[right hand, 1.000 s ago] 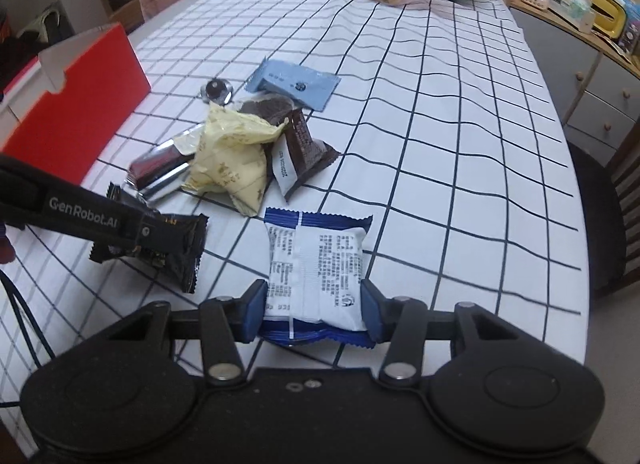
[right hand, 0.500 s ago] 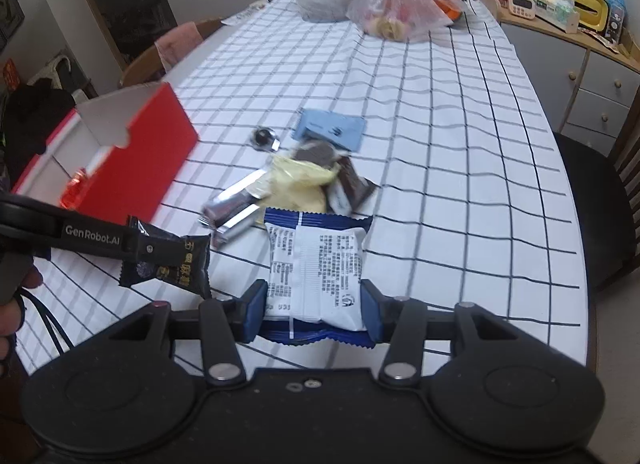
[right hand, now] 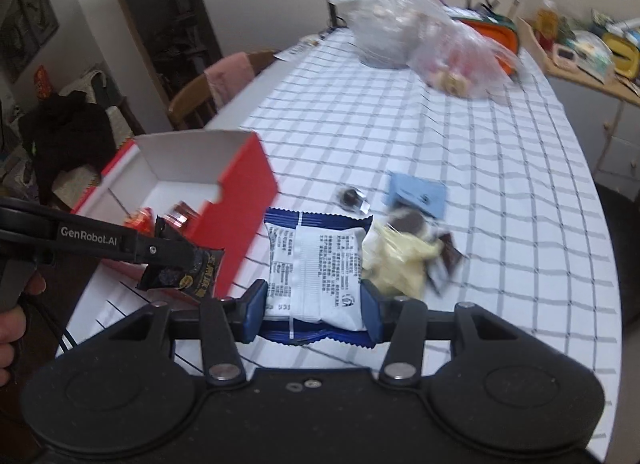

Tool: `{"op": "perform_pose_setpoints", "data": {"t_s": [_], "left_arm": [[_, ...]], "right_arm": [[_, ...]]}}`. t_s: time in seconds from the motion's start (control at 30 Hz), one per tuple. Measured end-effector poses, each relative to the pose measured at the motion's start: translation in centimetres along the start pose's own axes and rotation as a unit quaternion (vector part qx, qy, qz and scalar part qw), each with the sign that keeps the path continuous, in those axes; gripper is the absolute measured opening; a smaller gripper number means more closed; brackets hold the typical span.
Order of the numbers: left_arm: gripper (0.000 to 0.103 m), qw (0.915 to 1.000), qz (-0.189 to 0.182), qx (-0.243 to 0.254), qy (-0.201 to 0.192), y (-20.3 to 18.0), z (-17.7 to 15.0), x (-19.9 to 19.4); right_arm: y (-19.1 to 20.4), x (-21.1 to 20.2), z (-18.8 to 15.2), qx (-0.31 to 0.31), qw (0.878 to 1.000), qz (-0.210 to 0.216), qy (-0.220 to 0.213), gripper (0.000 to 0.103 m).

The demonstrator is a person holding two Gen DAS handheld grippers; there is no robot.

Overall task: Organize snacks
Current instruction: 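Carry the chocolate packet and biscuit packet with both tools over the box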

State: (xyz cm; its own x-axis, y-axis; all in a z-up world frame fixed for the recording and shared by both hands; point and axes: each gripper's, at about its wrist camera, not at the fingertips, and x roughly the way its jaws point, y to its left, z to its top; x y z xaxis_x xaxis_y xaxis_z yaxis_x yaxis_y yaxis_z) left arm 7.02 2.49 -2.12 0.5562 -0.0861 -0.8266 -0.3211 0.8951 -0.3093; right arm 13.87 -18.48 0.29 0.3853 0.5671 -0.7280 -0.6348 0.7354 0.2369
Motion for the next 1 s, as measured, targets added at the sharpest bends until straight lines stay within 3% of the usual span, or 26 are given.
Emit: {"op": "perform_pose_setpoints", "data": {"t_s": [0.33,0.57,0.83,1.0], "left_arm": [[0.019,0.9982,0.025,-0.02,-0.051,7.2,3.2,-4.1],[0.019,0.9946,0.068,-0.035,-0.07,12.8,5.0,-4.5],[0.019,0.9908,0.116,-0.04,-0.057,18.2,6.3,-2.4],[0.019,0.9904,0.127,-0.039,-0.037,20.0,6.3,-0.7]], "right_arm": [[7.6,3.9,4.1,-0.046,0.999,0.03,-0.003,0.047],[11.8,9.0,6.0,-0.06,0.997,0.031,0.023,0.047],[14.5,14.3,5.5,-0.078,0.995,0.007,0.066,0.047],[15.2,16.1,4.7,-0.069,0.994,0.004,0.088,0.047]]}}
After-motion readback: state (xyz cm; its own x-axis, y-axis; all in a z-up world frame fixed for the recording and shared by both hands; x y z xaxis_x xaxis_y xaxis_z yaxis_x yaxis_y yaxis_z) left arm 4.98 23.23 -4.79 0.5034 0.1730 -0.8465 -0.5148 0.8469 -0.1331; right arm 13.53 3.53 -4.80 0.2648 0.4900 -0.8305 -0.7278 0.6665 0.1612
